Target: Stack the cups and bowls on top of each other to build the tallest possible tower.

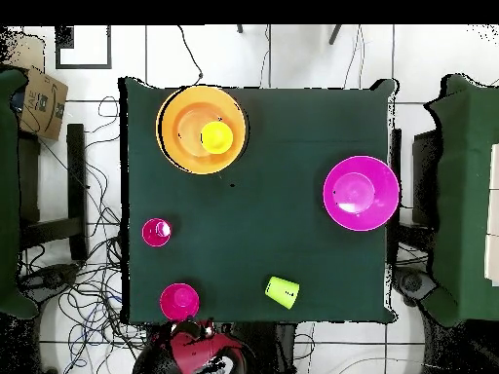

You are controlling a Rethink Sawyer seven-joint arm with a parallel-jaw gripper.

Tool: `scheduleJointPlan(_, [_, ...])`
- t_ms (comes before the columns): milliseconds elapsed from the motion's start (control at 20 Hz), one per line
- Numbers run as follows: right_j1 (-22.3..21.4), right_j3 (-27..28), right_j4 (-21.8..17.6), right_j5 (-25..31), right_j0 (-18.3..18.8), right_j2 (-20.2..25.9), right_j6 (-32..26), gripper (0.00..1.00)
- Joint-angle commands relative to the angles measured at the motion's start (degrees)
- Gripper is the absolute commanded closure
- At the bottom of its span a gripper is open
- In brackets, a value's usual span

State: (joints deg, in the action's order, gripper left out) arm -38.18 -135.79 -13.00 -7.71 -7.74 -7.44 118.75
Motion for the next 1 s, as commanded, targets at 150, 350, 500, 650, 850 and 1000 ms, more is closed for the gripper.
scheduleJointPlan(150, [10.03,1.75,3.9,-6.25,-1.08,1.41,12.74,0.0])
scheduleJointPlan(350, [11.97,2.5,3.86,-7.73,-1.52,1.09,13.38,0.0])
scheduleJointPlan(500, [13.7,3.27,3.88,-9.21,-1.86,1.03,13.97,0.0])
scheduleJointPlan(650, [14.97,3.85,4.5,-10.46,-2.3,1.19,14.62,0.0])
scheduleJointPlan(850, [15.93,4.4,5.8,-11.42,-3.23,1.59,15.25,0.0])
scheduleJointPlan(1000, [16.49,4.91,6.97,-11.89,-3.89,1.93,15.45,0.0])
